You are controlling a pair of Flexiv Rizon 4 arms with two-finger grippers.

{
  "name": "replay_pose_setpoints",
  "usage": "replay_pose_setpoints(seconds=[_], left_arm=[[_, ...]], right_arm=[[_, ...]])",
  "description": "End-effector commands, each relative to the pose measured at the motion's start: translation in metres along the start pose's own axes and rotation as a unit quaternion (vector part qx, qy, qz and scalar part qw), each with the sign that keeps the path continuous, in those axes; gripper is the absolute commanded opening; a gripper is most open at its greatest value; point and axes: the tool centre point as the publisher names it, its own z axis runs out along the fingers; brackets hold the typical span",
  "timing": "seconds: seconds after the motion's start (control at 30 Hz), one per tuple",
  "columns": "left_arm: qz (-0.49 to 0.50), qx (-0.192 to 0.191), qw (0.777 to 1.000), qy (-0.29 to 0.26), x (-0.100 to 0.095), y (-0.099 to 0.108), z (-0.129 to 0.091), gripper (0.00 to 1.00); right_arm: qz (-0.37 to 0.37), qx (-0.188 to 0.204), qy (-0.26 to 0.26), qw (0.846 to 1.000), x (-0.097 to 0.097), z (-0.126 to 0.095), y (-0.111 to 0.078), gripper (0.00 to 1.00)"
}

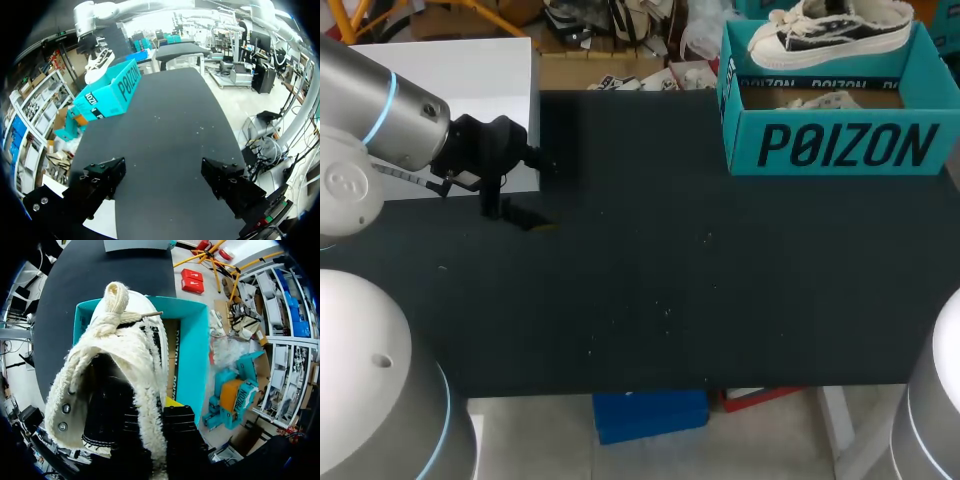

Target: Take the shoe out of the shoebox, open the shoe tongue, remove and reinsert the insole, then place the shoe into the shoebox

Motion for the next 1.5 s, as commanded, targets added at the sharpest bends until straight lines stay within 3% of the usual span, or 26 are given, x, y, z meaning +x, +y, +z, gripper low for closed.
replay_pose_setpoints(seconds=[0.03, 0.27, 0.47, 1.0, 1.5], left_arm=[[0.000, -0.002, 1.000, -0.001, 0.001, 0.000, 0.000, 1.00], [0.000, -0.002, 1.000, -0.001, 0.001, 0.000, 0.000, 1.00], [0.000, -0.002, 1.000, -0.001, 0.001, 0.000, 0.000, 1.00], [0.000, -0.002, 1.000, -0.001, 0.001, 0.000, 0.000, 1.00], [0.000, -0.002, 1.000, -0.001, 0.001, 0.000, 0.000, 1.00]], right_arm=[[0.000, -0.003, 0.035, 0.999, -0.055, 0.019, -0.006, 0.00], [0.003, -0.012, 0.045, 0.999, -0.082, 0.041, -0.015, 0.00], [0.001, -0.015, 0.057, 0.998, -0.090, 0.061, -0.017, 0.00], [0.005, -0.030, 0.077, 0.997, -0.070, 0.111, -0.017, 0.00], [-0.003, -0.035, 0.080, 0.996, -0.053, 0.145, -0.012, 0.00]])
